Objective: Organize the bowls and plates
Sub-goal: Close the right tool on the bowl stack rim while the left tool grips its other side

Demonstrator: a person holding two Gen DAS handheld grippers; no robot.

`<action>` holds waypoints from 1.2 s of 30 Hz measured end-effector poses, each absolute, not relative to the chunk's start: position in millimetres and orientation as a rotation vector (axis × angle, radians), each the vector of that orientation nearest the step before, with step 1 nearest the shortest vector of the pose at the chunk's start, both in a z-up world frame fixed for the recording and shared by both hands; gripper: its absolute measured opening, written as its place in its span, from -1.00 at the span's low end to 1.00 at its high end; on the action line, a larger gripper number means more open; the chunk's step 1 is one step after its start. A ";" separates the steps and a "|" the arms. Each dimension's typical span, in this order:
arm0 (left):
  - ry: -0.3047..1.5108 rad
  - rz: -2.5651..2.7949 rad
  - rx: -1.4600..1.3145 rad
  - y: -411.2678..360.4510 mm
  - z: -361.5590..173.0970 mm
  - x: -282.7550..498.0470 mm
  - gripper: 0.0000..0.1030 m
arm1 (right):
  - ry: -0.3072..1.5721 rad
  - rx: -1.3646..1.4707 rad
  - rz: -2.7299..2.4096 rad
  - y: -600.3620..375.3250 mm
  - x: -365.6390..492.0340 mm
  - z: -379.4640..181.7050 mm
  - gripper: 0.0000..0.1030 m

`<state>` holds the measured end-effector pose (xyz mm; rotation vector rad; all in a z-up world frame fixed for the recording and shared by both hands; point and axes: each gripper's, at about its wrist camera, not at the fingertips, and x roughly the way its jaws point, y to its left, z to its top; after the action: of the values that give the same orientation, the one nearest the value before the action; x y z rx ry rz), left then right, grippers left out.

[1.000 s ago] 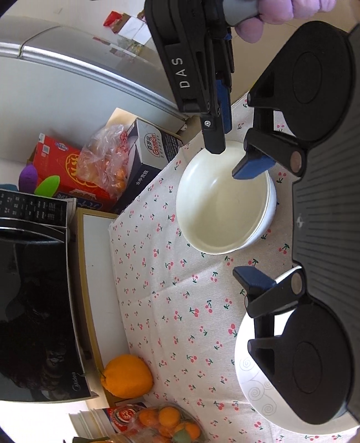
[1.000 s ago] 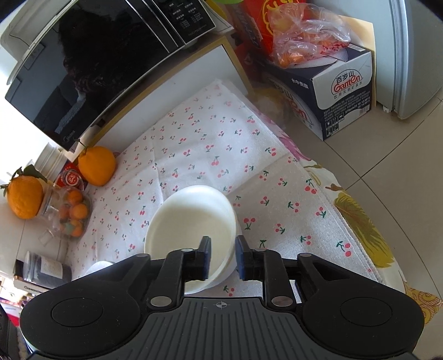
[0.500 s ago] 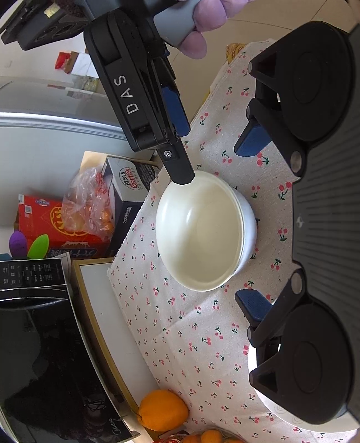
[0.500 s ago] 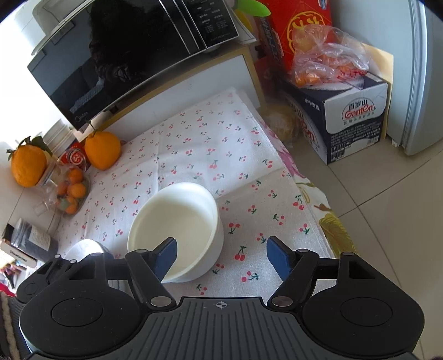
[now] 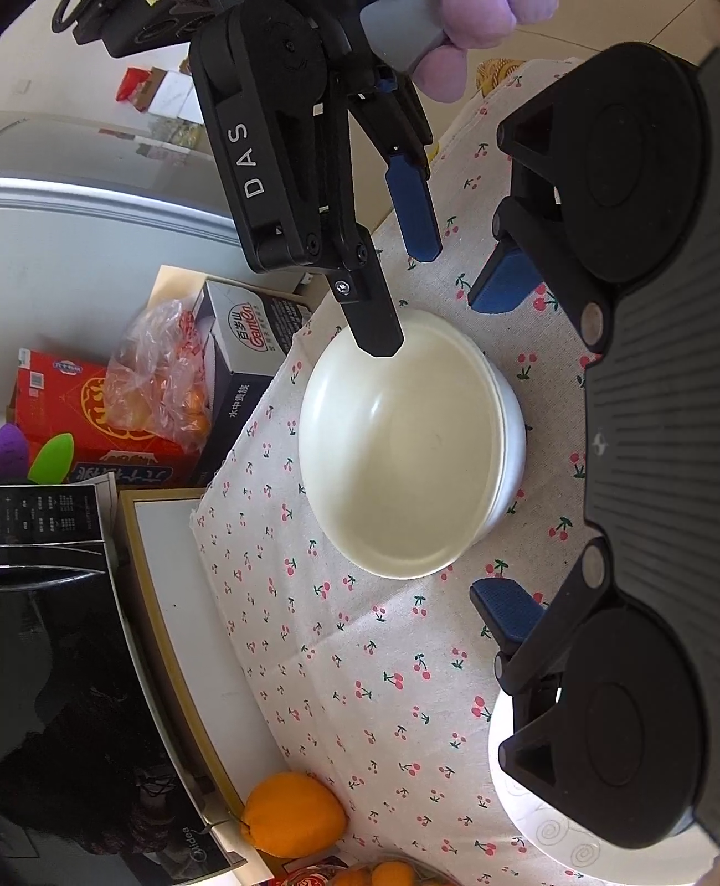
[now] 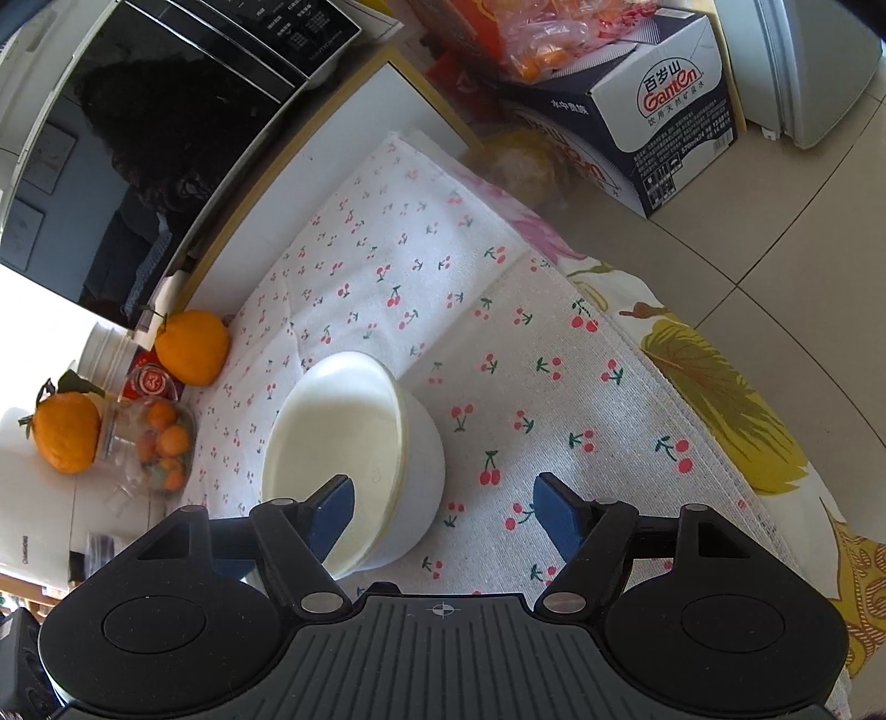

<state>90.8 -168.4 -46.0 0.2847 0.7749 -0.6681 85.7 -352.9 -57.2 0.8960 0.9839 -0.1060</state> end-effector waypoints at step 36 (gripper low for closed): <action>0.819 -0.718 0.225 -167.3 -50.0 102.7 0.66 | 0.972 0.863 -0.096 -337.2 106.5 -65.4 -0.59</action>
<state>102.7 -167.3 -50.0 0.2251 0.8186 -0.7183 106.5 -337.2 -65.4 0.8627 0.9724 -0.0961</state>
